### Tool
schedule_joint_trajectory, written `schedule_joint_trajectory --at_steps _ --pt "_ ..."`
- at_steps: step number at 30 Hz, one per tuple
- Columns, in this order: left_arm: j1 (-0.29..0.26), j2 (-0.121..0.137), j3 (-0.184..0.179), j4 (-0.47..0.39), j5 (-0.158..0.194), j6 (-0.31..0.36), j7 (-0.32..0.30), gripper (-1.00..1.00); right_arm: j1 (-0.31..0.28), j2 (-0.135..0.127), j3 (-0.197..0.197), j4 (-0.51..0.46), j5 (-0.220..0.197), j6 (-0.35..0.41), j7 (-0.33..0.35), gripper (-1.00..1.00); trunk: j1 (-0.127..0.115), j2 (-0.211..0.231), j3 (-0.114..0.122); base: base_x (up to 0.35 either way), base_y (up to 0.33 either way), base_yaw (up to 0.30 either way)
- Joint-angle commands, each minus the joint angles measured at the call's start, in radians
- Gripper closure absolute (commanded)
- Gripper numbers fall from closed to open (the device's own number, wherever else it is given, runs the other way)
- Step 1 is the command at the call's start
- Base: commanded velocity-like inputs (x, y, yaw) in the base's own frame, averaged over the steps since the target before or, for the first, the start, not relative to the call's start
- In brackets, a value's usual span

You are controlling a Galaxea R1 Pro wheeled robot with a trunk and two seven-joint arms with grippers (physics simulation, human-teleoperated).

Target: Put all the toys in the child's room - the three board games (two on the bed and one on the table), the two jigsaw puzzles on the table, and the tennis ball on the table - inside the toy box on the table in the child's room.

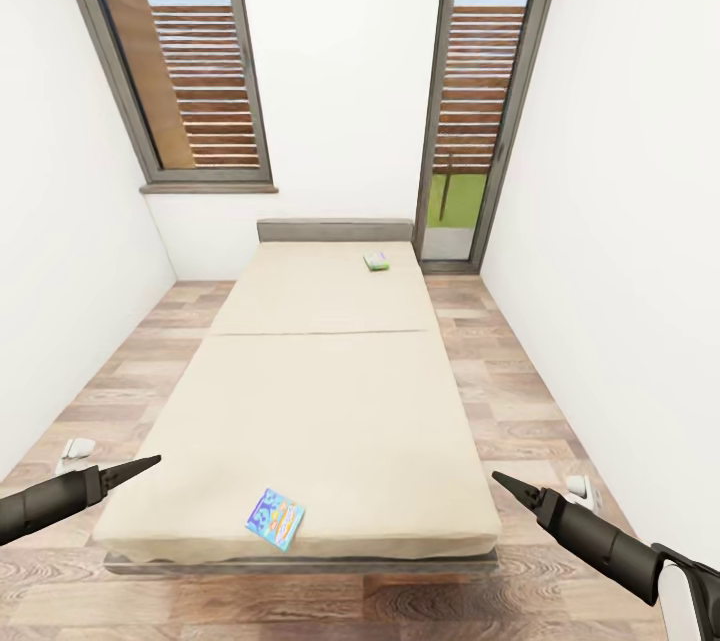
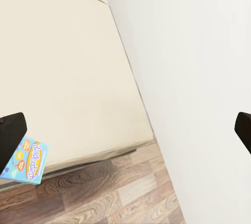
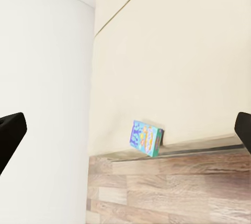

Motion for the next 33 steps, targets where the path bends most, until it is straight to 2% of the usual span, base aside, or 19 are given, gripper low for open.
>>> schedule_joint_trajectory --at_steps 1,33 --pt "-0.001 0.0 0.001 0.0 -0.002 0.01 -0.005 -1.0 -0.001 0.001 -0.002 -0.001 0.004 0.004 0.007 -1.0 0.001 -0.002 0.0 0.0 0.0 0.0" --pt "-0.001 0.0 0.001 0.0 -0.002 0.011 -0.005 -1.0 -0.001 0.001 -0.002 0.001 0.005 0.004 0.004 -1.0 0.001 -0.002 0.052 0.0 0.0 0.0"
